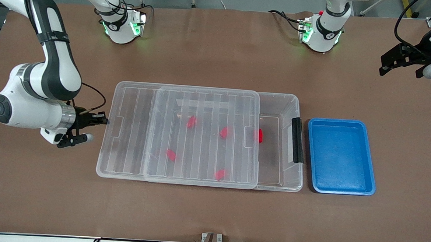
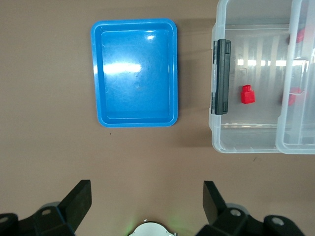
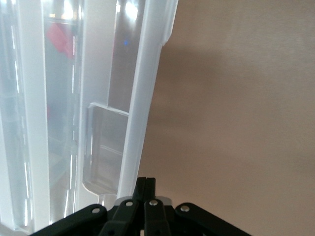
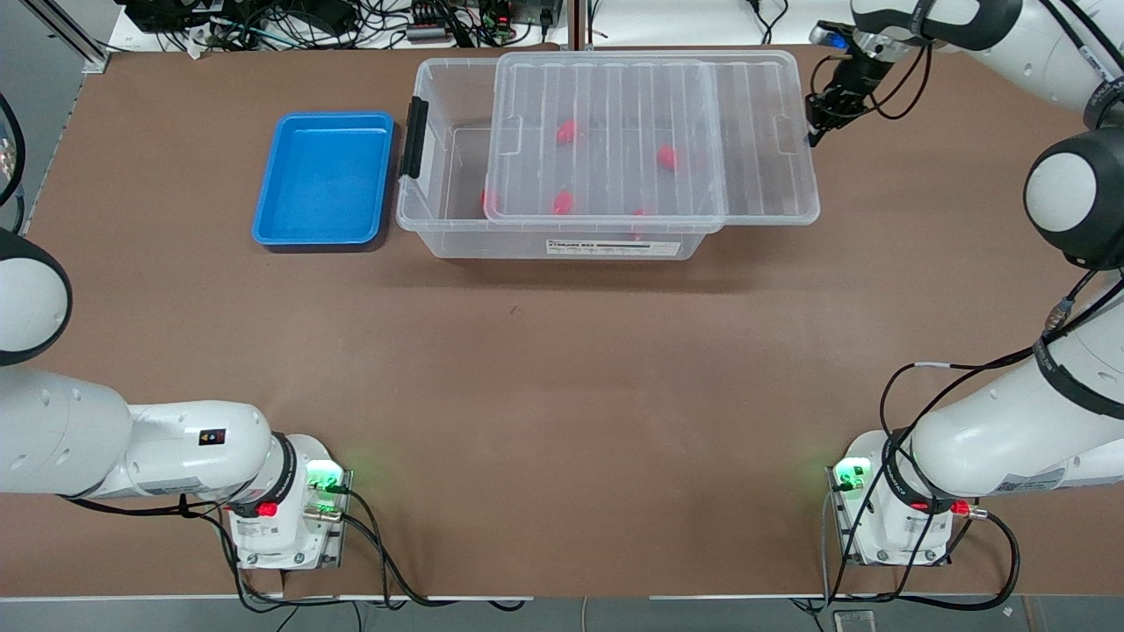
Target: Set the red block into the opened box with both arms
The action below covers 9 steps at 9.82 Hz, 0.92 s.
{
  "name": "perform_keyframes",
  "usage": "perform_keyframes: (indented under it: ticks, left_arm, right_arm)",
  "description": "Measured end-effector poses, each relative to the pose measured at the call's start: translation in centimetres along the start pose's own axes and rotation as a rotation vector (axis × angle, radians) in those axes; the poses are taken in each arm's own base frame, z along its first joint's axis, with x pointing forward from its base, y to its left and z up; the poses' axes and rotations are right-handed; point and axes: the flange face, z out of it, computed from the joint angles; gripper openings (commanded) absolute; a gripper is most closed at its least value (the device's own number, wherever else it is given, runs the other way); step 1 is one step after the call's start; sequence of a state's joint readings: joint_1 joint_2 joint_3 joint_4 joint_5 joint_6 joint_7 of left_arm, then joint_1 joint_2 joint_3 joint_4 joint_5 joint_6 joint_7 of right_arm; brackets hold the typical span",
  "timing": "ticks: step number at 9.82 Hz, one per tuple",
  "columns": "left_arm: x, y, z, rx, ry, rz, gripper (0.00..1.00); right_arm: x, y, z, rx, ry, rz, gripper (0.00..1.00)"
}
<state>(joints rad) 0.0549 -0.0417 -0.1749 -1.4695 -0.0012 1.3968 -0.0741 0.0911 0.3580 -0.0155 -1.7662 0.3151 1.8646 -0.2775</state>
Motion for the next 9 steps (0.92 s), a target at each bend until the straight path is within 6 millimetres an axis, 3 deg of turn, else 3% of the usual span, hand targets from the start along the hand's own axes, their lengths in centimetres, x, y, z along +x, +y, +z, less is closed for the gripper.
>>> perform_keyframes:
  ticks: [5,9]
  left_arm:
    - [0.5,-0.2,0.8,-0.001,-0.017,-0.001,1.00]
    - [0.7,0.2,0.9,-0.002,-0.008,0.007,1.00]
  right_arm:
    - [1.3,-6.7,2.2,-0.022,0.018,0.032,0.00]
    - [2.0,-8.5,3.6,-0.033,0.027,0.034,0.00]
